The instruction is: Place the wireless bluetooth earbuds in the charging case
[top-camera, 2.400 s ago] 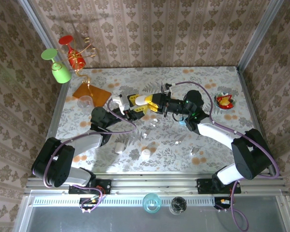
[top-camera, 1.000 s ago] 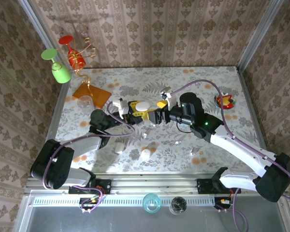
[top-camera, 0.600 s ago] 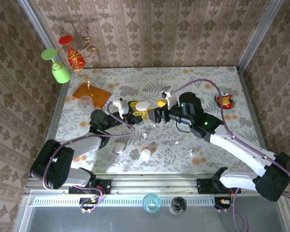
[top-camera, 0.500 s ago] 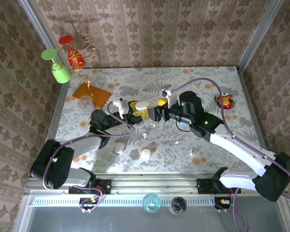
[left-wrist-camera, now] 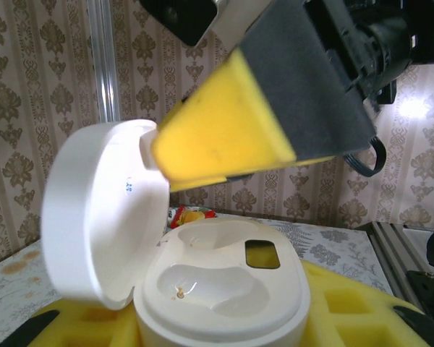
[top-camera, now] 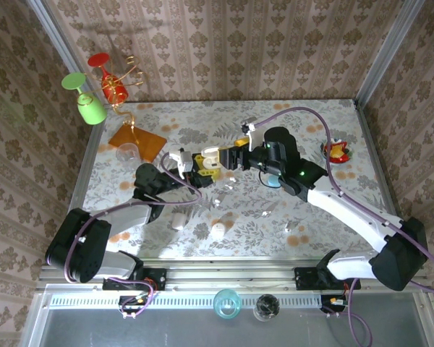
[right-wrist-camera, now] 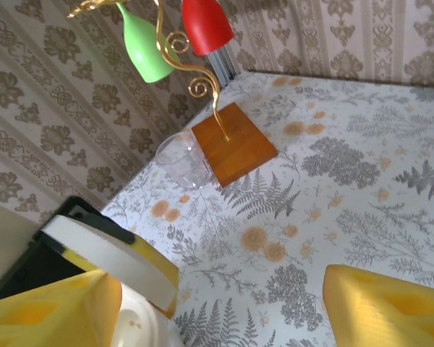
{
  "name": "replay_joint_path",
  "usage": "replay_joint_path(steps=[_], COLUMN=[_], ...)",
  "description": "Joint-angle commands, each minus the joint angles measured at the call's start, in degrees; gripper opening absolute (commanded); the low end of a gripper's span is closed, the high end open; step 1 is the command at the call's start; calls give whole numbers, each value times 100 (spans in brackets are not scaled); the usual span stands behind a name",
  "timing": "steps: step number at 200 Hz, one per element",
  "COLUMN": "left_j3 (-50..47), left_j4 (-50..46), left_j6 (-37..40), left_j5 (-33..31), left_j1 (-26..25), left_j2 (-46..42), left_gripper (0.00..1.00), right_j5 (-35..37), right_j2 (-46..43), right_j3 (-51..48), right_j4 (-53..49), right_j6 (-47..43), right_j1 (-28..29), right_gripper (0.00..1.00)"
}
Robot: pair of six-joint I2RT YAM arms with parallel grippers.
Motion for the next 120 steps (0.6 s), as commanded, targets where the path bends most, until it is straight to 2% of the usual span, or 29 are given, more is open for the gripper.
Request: replay_joint_path(steps=[1,47,69,96,120], left_j3=[-25,-42,-75,-136,-144], left_j4=[303,298,304,299,301], left_j6=[-27,-103,-116,-46,-72], left_j5=[152,-12,-40,-77,-95], left_j1=[49,168,274,313,497], left_j2=[-34,-30,-65,-131,-165], left_gripper=[32,32,32,32,32], right_j5=[-25,-637,-571,-129,-106], right_j2=[74,-389,-794,-1193,-1199], right_j3=[244,-232,-661,-1240,-1551], right_j4=[-149,383,585,511,110], right_j6=[188,267,475,1073,1549], right_j1=[-63,-96,-213,-662,-1190], right_gripper=[74,75,75,75,74])
